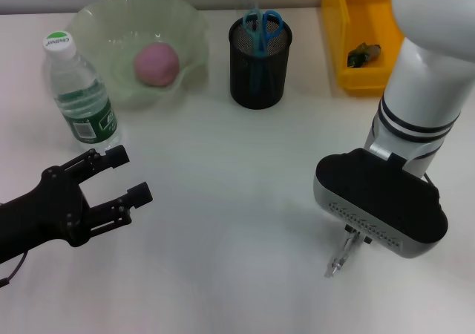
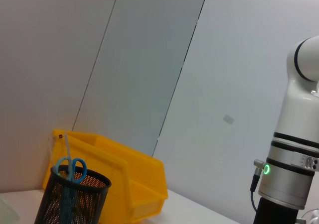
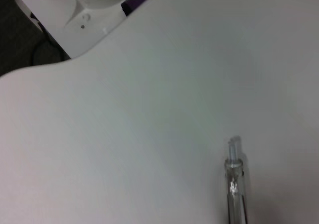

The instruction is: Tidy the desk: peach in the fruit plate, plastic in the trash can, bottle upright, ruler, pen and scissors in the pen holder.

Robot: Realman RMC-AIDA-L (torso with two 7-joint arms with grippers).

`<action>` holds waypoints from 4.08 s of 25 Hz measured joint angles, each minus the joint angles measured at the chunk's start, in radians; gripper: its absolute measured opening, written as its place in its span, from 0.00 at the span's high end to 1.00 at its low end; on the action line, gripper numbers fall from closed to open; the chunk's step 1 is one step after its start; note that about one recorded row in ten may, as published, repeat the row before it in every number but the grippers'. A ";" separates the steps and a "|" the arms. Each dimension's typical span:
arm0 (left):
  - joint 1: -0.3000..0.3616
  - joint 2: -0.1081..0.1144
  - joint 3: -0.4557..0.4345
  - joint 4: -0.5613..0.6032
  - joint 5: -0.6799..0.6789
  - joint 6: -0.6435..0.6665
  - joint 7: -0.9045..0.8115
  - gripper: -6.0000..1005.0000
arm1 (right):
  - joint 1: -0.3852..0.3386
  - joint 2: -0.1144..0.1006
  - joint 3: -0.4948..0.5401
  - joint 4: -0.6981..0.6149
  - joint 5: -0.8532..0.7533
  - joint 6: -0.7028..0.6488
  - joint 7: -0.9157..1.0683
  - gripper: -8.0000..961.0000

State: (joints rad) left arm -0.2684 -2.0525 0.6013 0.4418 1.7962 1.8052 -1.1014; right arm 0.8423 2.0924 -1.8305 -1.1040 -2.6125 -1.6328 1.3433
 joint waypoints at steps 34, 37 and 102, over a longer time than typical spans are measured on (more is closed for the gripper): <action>0.002 -0.004 -0.021 0.000 0.000 0.022 0.000 0.17 | 0.047 -0.009 0.358 -0.045 0.085 -0.136 -0.002 0.87; 0.001 -0.005 -0.020 0.000 0.000 0.023 0.004 0.17 | 0.109 -0.016 0.683 -0.010 0.107 -0.202 -0.005 0.87; -0.123 0.017 0.052 -0.032 0.145 0.023 0.040 0.17 | -0.383 -0.017 0.935 0.624 1.005 -0.121 -0.108 0.18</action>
State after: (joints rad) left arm -0.3910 -2.0354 0.6530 0.4093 1.9410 1.8286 -1.0615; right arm 0.4592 2.0753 -0.8958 -0.4800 -1.6073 -1.7540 1.2350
